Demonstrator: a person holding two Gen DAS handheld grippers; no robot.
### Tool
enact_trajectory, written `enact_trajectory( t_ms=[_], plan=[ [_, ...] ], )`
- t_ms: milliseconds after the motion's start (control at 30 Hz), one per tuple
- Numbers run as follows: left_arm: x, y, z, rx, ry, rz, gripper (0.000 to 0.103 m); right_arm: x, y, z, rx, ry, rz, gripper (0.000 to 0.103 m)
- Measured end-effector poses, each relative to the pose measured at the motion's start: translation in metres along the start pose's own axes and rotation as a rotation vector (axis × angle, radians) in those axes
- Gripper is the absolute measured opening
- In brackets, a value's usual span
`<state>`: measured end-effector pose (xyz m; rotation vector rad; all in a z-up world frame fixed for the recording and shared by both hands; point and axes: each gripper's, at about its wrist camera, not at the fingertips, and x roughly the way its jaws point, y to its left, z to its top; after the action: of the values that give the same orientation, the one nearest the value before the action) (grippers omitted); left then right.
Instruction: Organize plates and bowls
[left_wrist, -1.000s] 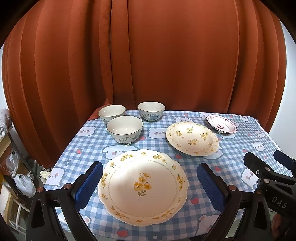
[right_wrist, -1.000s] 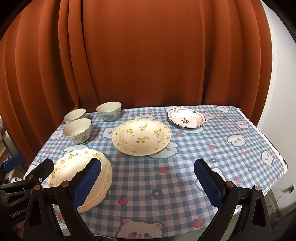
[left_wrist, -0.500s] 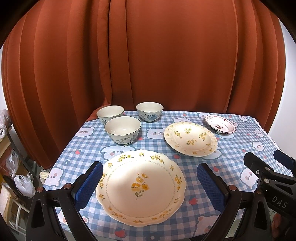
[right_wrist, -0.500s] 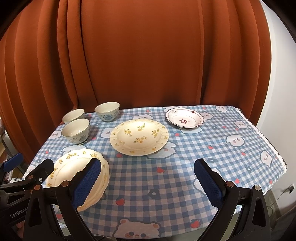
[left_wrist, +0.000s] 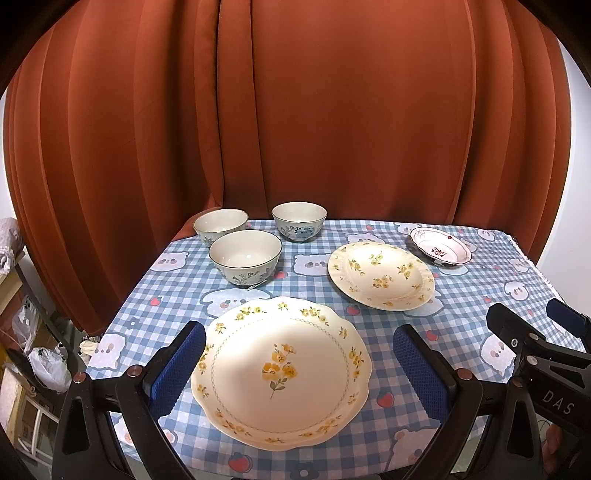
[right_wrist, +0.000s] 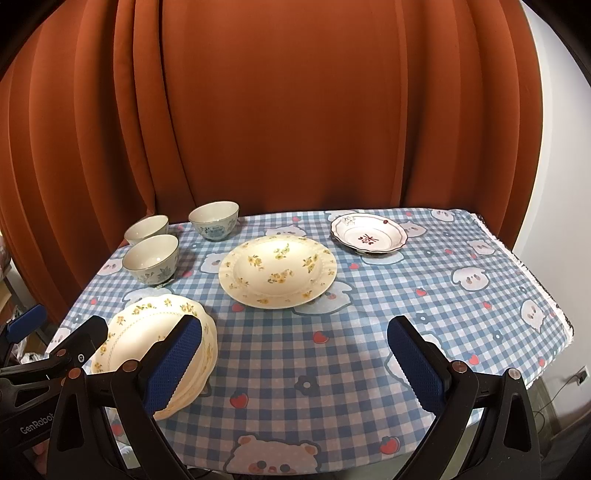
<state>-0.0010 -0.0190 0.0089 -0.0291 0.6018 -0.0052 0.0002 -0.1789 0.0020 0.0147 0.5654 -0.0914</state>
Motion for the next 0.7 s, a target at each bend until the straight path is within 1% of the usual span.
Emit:
enact_trajectory(
  t_ms=[700],
  plan=[
    [-0.0005,0.0005,-0.0002,-0.002,0.004,-0.001,0.102,0.001,-0.0023,-0.0007,0.0,0.005,0.004,0.102]
  ],
)
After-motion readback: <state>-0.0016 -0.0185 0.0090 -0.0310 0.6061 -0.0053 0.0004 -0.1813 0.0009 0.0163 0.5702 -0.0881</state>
